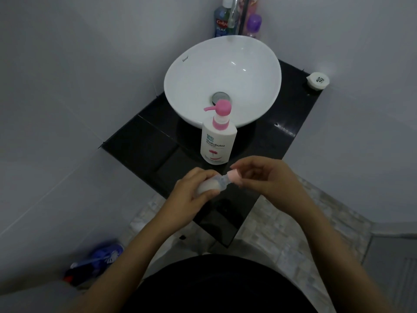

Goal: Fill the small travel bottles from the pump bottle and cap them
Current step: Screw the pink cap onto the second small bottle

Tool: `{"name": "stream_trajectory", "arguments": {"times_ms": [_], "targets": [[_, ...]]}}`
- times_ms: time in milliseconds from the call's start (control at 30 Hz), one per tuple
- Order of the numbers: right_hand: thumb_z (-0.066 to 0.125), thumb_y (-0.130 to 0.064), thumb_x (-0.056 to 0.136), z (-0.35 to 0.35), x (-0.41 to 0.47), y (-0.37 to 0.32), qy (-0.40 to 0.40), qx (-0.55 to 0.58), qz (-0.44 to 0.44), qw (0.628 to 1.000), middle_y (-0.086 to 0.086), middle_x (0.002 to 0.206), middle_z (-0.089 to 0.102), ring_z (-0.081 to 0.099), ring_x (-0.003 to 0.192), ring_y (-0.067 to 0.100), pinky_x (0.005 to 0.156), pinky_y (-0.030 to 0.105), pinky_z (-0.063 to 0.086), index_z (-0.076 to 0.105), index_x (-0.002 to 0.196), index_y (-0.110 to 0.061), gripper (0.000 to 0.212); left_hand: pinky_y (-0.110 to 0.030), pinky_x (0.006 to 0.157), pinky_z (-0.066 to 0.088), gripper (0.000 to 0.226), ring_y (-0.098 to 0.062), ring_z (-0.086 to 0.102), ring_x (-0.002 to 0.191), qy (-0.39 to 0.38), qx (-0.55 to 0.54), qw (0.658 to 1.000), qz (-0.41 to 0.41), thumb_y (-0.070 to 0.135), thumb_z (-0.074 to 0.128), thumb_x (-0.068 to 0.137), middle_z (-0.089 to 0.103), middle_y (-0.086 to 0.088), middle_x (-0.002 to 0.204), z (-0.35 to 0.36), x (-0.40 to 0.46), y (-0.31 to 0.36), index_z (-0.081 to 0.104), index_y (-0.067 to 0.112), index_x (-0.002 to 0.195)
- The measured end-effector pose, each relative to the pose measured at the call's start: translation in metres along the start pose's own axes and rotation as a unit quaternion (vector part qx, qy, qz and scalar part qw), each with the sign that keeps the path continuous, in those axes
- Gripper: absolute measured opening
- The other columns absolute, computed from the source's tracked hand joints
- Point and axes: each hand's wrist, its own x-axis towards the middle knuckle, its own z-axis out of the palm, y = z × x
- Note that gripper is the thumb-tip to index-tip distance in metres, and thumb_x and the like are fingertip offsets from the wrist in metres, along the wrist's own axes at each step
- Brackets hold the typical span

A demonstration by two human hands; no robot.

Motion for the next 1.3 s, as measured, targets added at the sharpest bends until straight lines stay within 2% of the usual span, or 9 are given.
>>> {"name": "stream_trajectory", "arguments": {"times_ms": [267, 467, 533, 700, 900, 1067, 1133, 1200, 1300], "targets": [[0.072, -0.01, 0.078, 0.001, 0.001, -0.006, -0.005, -0.046, -0.031, 0.998, -0.005, 0.095, 0.072, 0.068, 0.087, 0.009, 0.082, 0.022, 0.056, 0.07, 0.1, -0.025, 0.027, -0.04, 0.088, 0.051, 0.041, -0.007, 0.054, 0.101, -0.012, -0.046, 0.999, 0.013, 0.046, 0.053, 0.081, 0.051, 0.015, 0.109, -0.005, -0.002, 0.006, 0.057, 0.031, 0.12], [0.067, -0.034, 0.082, 0.011, 0.002, -0.007, 0.02, -0.083, 0.031, 0.996, -0.001, 0.067, 0.069, 0.062, 0.05, 0.01, 0.051, 0.013, 0.052, 0.066, 0.083, -0.028, 0.006, -0.047, 0.093, 0.047, 0.035, -0.011, 0.051, 0.108, -0.01, -0.025, 1.0, 0.002, 0.049, 0.052, 0.079, 0.051, 0.02, 0.11, -0.006, -0.001, 0.005, 0.055, 0.047, 0.114], [0.063, -0.039, 0.084, 0.014, 0.003, -0.006, 0.041, -0.096, 0.053, 0.993, 0.0, 0.062, 0.067, 0.059, 0.045, 0.01, 0.046, 0.013, 0.049, 0.066, 0.078, -0.023, 0.017, -0.049, 0.097, 0.044, 0.031, -0.01, 0.048, 0.111, -0.023, -0.001, 1.0, 0.002, 0.047, 0.052, 0.081, 0.05, 0.02, 0.112, -0.004, 0.0, 0.007, 0.052, 0.054, 0.111], [0.06, -0.052, 0.075, 0.006, -0.002, -0.013, 0.061, -0.013, 0.073, 0.995, 0.003, 0.068, 0.071, 0.066, 0.053, 0.019, 0.054, 0.025, 0.055, 0.068, 0.086, -0.019, 0.035, -0.051, 0.094, 0.046, 0.036, -0.01, 0.049, 0.11, -0.012, -0.03, 0.999, 0.002, 0.05, 0.051, 0.079, 0.05, 0.021, 0.109, -0.004, 0.001, 0.012, 0.054, 0.047, 0.115], [0.069, -0.028, 0.08, -0.003, -0.008, -0.018, -0.012, -0.022, 0.05, 0.998, 0.005, 0.071, 0.072, 0.068, 0.057, 0.016, 0.057, 0.03, 0.059, 0.069, 0.09, -0.018, 0.014, -0.04, 0.096, 0.046, 0.032, -0.003, 0.048, 0.112, -0.052, -0.034, 0.998, 0.013, 0.051, 0.051, 0.079, 0.049, 0.029, 0.11, -0.011, 0.004, 0.02, 0.052, 0.056, 0.111], [0.074, -0.007, 0.077, -0.015, -0.011, -0.026, -0.03, -0.129, -0.113, 0.985, -0.01, 0.094, 0.067, 0.064, 0.089, 0.001, 0.078, 0.012, 0.053, 0.07, 0.094, -0.02, 0.022, -0.017, 0.083, 0.043, 0.039, 0.001, 0.056, 0.101, -0.117, -0.09, 0.989, 0.014, 0.04, 0.054, 0.084, 0.058, 0.015, 0.11, -0.023, 0.006, 0.026, 0.058, 0.03, 0.121], [0.074, -0.013, 0.077, -0.016, -0.01, -0.027, -0.024, -0.151, -0.134, 0.979, -0.01, 0.092, 0.068, 0.064, 0.087, -0.001, 0.076, 0.009, 0.051, 0.072, 0.097, -0.02, 0.021, -0.019, 0.084, 0.045, 0.038, -0.002, 0.057, 0.101, -0.127, -0.104, 0.986, 0.016, 0.038, 0.055, 0.084, 0.059, 0.012, 0.11, -0.025, 0.007, 0.029, 0.059, 0.029, 0.12], [0.068, -0.031, 0.08, -0.016, -0.01, -0.033, -0.02, -0.131, -0.077, 0.988, -0.008, 0.082, 0.07, 0.067, 0.072, 0.003, 0.07, 0.016, 0.056, 0.071, 0.097, -0.023, 0.019, -0.023, 0.085, 0.046, 0.037, -0.005, 0.057, 0.102, -0.121, -0.102, 0.987, 0.02, 0.04, 0.054, 0.083, 0.059, 0.011, 0.11, -0.027, 0.008, 0.03, 0.059, 0.031, 0.119], [0.042, -0.059, 0.077, -0.007, -0.008, -0.036, -0.006, -0.145, 0.006, 0.989, -0.004, 0.061, 0.064, 0.06, 0.047, 0.005, 0.053, 0.016, 0.053, 0.068, 0.086, -0.018, 0.05, -0.023, 0.087, 0.044, 0.042, -0.005, 0.056, 0.104, -0.106, -0.09, 0.99, 0.026, 0.046, 0.052, 0.081, 0.058, 0.009, 0.112, -0.026, 0.009, 0.031, 0.058, 0.032, 0.119]]}}
